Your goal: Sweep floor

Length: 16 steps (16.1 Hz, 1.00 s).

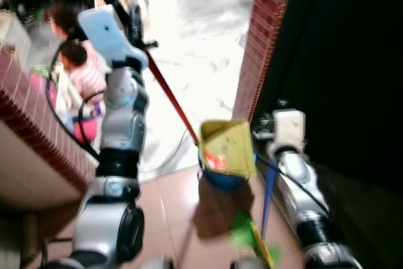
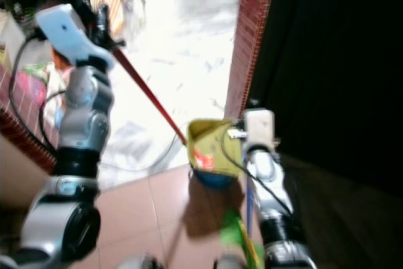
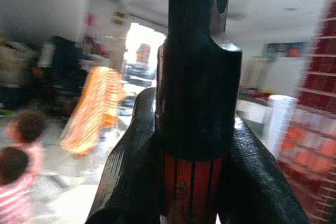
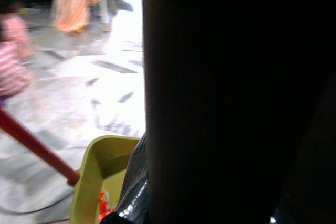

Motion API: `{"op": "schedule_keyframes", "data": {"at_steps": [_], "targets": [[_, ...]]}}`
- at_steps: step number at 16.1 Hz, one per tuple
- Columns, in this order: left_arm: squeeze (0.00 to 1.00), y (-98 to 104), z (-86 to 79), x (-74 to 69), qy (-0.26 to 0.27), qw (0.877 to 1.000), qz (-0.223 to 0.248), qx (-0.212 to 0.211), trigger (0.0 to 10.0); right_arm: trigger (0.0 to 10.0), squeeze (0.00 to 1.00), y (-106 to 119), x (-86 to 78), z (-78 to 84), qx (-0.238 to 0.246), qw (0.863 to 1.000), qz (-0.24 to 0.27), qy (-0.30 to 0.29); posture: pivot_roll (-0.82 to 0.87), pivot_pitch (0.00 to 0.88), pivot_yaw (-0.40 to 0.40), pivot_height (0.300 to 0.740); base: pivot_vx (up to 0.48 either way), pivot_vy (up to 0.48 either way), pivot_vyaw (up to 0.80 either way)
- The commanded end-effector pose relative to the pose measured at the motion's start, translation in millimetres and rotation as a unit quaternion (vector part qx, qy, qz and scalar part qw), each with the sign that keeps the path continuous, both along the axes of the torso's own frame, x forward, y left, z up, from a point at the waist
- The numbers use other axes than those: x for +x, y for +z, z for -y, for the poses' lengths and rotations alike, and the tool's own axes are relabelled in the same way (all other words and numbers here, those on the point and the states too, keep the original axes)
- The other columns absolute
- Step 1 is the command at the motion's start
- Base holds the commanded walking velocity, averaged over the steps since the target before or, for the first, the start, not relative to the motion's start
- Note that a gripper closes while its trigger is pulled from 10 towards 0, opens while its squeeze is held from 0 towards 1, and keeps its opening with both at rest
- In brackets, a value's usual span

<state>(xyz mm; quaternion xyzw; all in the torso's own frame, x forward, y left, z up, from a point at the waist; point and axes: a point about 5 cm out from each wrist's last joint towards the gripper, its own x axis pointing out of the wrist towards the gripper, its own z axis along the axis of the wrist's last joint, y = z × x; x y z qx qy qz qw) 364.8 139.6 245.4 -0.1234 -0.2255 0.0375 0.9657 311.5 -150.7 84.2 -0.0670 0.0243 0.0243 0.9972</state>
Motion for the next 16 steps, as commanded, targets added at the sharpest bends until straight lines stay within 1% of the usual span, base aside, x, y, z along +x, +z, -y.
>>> {"op": "schedule_keyframes", "data": {"at_steps": [1, 5, 6, 8, 9, 12, 14, 16], "targets": [[0.0, 22, 1.1, -6.9, 0.013, 0.998, 0.062, 0.022, 10.0, 10.0, 0.0, 7, 2.1, 1.6, 0.006, 1.0, 0.012, -0.003, -0.11, 0.0, 0.048, 0.74, 0.0, 0.0, 0.0], [0.0, 25, 10.5, -10.4, 0.016, 0.993, 0.089, 0.072, 10.0, 10.0, 0.0, 7, 2.6, 2.6, 0.004, 1.0, 0.012, -0.001, -0.11, 0.0, 0.044, 0.74, 0.0, 0.0, 0.0], [0.0, 23, 20.8, -13.7, 0.01, 0.989, 0.105, 0.101, 10.0, 10.0, 0.0, 8, 3.0, 2.6, 0.003, 1.0, 0.012, 0.0, -0.11, 0.0, 0.043, 0.74, 0.0, 0.0, 0.0], [0.0, 17, 31.9, -14.8, 0.0, 0.989, 0.103, 0.106, 10.0, 10.0, 0.0, 8, 3.4, 2.0, 0.002, 1.0, 0.013, 0.001, -0.12, 0.0, 0.042, 0.74, 0.0, 0.0, 0.0], [0.0, 9, 45.2, -17.8, -0.011, 0.989, 0.101, 0.11, 10.0, 10.0, 0.0, 9, 3.6, 1.6, 0.001, 1.0, 0.014, 0.002, -0.12, 0.0, 0.042, 0.74, 0.0, 0.0, 0.0], [0.0, 5, 52.7, -18.8, -0.008, 0.989, 0.103, 0.109, 10.0, 10.0, 0.0, 9, 3.9, 1.1, 0.0, 1.0, 0.015, 0.003, -0.13, 0.0, 0.047, 0.74, 0.0, 0.0, 0.0], [0.0, 6, 66.7, -19.1, -0.013, 0.985, 0.119, 0.122, 10.0, 10.0, 0.0, 12, 3.3, 2.0, -0.002, 1.0, 0.019, 0.001, -0.16, 0.0, 0.054, 0.74, 0.0, 0.0, 0.0], [0.0, 7, 82.0, -23.4, -0.027, 0.977, 0.147, 0.149, 10.0, 10.0, 0.0, 11, 0.4, 5.3, -0.004, 1.0, 0.02, -0.003, -0.17, 0.0, 0.058, 0.74, 0.0, 0.0, 0.0]]}}
